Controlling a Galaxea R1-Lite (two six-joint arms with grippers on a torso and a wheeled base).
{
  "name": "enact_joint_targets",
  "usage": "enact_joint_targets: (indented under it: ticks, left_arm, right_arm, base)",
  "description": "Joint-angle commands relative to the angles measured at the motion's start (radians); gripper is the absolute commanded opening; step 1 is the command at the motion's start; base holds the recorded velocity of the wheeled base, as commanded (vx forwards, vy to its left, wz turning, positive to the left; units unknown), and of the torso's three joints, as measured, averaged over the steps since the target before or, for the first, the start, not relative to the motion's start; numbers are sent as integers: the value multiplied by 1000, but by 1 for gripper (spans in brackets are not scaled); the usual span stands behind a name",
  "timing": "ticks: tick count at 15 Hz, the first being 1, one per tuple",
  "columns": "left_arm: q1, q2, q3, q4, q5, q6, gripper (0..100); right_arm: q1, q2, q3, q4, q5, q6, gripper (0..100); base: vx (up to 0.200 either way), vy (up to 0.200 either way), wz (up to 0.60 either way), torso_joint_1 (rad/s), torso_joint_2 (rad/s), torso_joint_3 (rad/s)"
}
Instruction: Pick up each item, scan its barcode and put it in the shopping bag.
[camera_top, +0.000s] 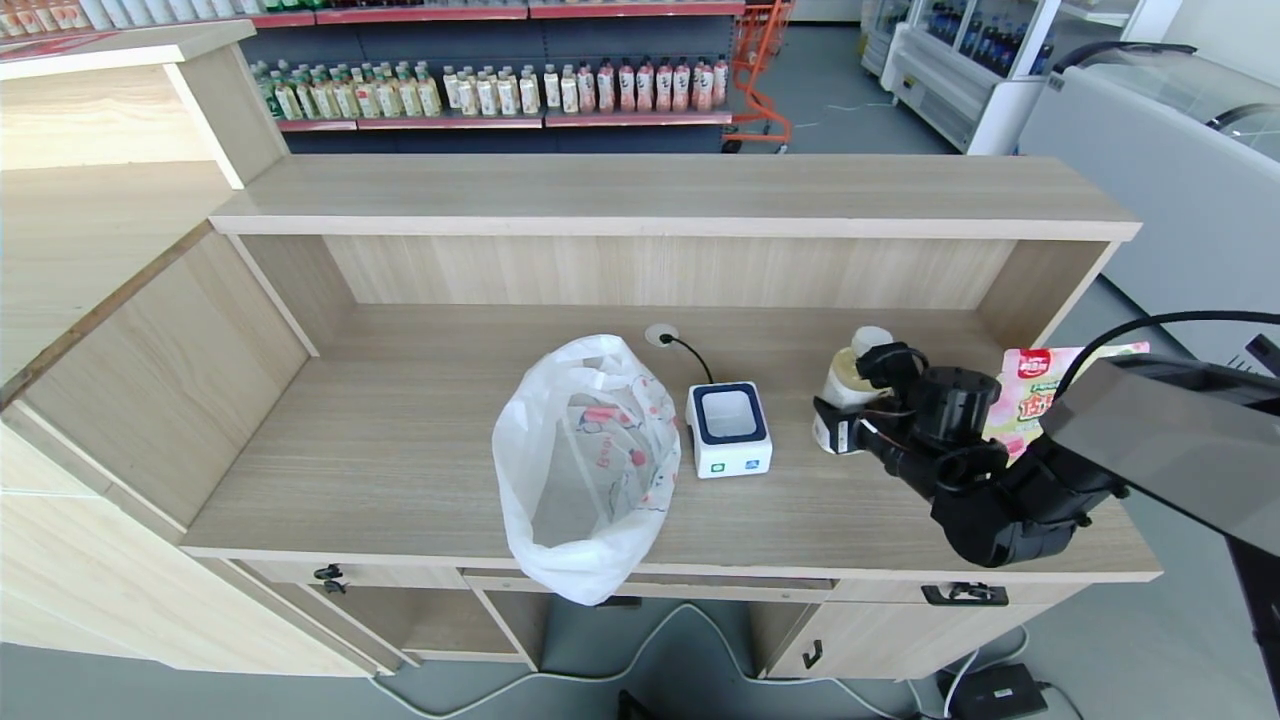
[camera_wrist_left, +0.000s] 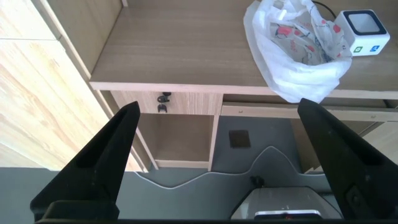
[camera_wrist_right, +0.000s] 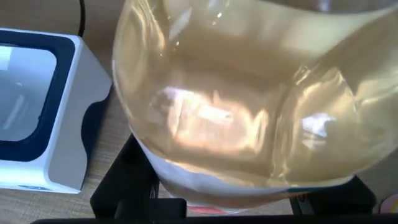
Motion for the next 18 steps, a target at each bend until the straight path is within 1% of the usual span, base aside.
enact_joint_targets:
  ticks: [1, 3, 4, 5, 7, 8, 9, 10, 12, 13, 15, 17, 18]
  left_arm:
    - [0, 0, 0, 0, 0, 0, 100]
    - [0, 0, 0, 0, 0, 0, 100]
    - [0, 0, 0, 0, 0, -2, 100]
    - [0, 0, 0, 0, 1, 0, 100]
    - [0, 0, 0, 0, 0, 0, 100]
    - [0, 0, 0, 0, 0, 0, 100]
    - [0, 0, 0, 0, 0, -2, 100]
    - [0, 0, 0, 0, 0, 0, 100]
    - [0, 0, 0, 0, 0, -2, 100]
    - [0, 0, 0, 0, 0, 0, 100]
    - [0, 0, 0, 0, 0, 0, 100]
    - [0, 0, 0, 0, 1, -2, 100]
    - [0, 0, 0, 0, 0, 0, 100]
  right_arm:
    - [0, -237, 122, 23, 163, 74, 0]
    - [-29, -416, 234, 122, 334, 139, 0]
    - [-50, -502, 278, 186, 446, 162, 0]
    - [-67, -576, 309, 224, 558, 189, 0]
    - [-75, -746, 351, 263, 784, 306, 0]
    - [-72, -835, 354, 296, 847, 375, 0]
    - [-58, -924, 349, 359, 873, 435, 0]
    - [-26, -1007, 338, 453, 874, 452, 0]
    - [34, -1123, 328, 591, 873, 452, 0]
    - [45, -1165, 337, 622, 873, 456, 0]
    - [55, -1222, 341, 645, 911, 530, 0]
    - [62, -1258, 315, 625, 1032, 702, 0]
    - [66, -1252, 323, 586, 1063, 725, 0]
  base:
    - [0, 0, 0, 0, 0, 0]
    - [0, 0, 0, 0, 0, 0]
    - [0, 0, 0, 0, 0, 0]
    - [0, 0, 0, 0, 0, 0]
    - [0, 0, 0, 0, 0, 0]
    - [0, 0, 0, 0, 0, 0]
    - [0, 0, 0, 0, 0, 0]
    - [0, 0, 0, 0, 0, 0]
    - [0, 0, 0, 0, 0, 0]
    - [0, 0, 0, 0, 0, 0]
    - [0, 0, 0, 0, 0, 0]
    - [0, 0, 0, 0, 0, 0]
    - [0, 0, 0, 0, 0, 0]
